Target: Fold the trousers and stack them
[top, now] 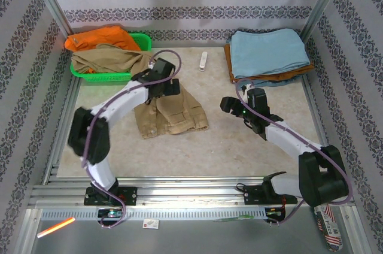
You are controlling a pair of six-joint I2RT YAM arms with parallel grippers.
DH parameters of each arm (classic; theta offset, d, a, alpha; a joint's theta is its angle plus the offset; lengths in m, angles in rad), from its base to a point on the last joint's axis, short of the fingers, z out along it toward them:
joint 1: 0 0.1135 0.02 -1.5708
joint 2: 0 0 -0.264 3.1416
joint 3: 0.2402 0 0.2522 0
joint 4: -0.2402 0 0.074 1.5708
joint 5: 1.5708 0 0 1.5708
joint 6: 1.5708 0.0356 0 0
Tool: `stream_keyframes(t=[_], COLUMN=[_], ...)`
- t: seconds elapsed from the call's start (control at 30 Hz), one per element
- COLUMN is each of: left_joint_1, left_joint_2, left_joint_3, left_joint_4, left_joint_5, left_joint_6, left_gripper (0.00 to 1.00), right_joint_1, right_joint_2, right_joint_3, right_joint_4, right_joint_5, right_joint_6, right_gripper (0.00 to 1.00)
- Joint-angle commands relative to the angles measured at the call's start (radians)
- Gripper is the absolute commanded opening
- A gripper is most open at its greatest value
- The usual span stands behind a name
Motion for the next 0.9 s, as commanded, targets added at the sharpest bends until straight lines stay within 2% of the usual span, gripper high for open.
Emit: stream_keyframes(t=[0.0, 0.07, 0.13, 0.17, 0.23, 0.3, 0.47, 0.57, 0.63, 0.73, 0.87], left_joint_1=[0.001, 0.0, 0.001, 0.001, -0.002, -0.016, -0.146, -0.232, -0.31, -0.438, -0.592], left_joint_2=[0.137, 0.218, 0.287, 0.309, 0.331, 0.307, 0.091, -0.105, -0.228, -0.354, -0.423], left_joint_3=[0.087, 0.135, 0.195, 0.211, 0.235, 0.225, 0.116, 0.01, -0.035, -0.096, -0.162], left_joint_4=[-0.096, -0.112, -0.144, -0.147, -0.156, -0.146, -0.074, -0.01, -0.001, 0.016, 0.034], left_joint_5=[-0.132, -0.156, -0.172, -0.164, -0.142, -0.14, -0.245, -0.209, -0.226, -0.236, -0.156], left_joint_6=[-0.014, -0.005, 0.013, 0.031, 0.059, 0.099, 0.27, 0.329, 0.358, 0.416, 0.457], left_gripper=[1.0, 0.99, 0.88, 0.77, 0.28, 0.0, 0.0, 0.0, 0.0, 0.0, 0.0], right_joint_1=[0.01, 0.011, 0.01, 0.01, 0.01, 0.01, 0.011, 0.01, 0.01, 0.01, 0.01], right_joint_2=[0.007, 0.008, 0.007, 0.006, 0.004, 0.004, 0.014, 0.018, 0.02, 0.022, 0.022], right_joint_3=[0.026, 0.027, 0.028, 0.029, 0.03, 0.03, 0.033, 0.034, 0.034, 0.032, 0.032], right_joint_4=[0.0, 0.001, 0.001, 0.0, -0.002, -0.002, 0.0, 0.001, 0.003, 0.007, 0.007], right_joint_5=[0.014, 0.01, 0.007, 0.007, 0.007, 0.006, 0.0, 0.0, -0.002, -0.009, -0.01], right_joint_6=[-0.01, -0.009, -0.009, -0.01, -0.01, -0.012, -0.01, -0.008, -0.007, -0.002, 0.0], right_gripper=[0.81, 0.81, 0.81, 0.81, 0.81, 0.81, 0.8, 0.8, 0.79, 0.79, 0.79])
